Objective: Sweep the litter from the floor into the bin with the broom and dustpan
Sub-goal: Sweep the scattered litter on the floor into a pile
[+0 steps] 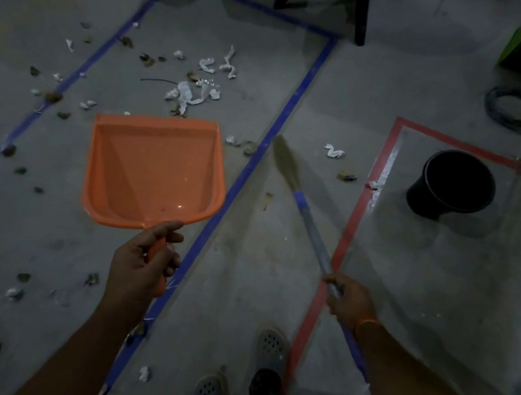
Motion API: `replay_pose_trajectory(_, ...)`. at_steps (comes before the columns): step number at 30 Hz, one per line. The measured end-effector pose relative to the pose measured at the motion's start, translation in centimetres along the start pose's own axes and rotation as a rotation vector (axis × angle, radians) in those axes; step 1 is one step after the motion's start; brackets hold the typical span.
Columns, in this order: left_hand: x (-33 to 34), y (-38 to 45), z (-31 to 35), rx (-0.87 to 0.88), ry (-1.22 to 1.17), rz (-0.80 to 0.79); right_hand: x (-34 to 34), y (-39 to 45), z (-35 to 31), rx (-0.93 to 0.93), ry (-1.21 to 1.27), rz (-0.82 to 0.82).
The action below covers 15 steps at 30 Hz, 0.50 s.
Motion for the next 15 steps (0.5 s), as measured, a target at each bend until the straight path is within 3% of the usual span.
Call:
replay_pose_trajectory(9,2.3,0.7,-0.3,-0.027,-0.004,-0.010,-5.8,2.0,5.1,0.233,0.158,0.316)
replay_pose_trajectory(15,2.0,0.7,-0.7,-0.037,0.011,-0.004,-3.9,3.5,3.2,0.300,0.145,0.231)
Point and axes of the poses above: each hand's wrist, its own y-axis towards the middle knuckle, its own x-axis out of the palm, z = x × y, the point moved 1 cm from there along y, towards the middle knuckle, and after that the axes turned 9 degrees about y, right-handed, at the moved point
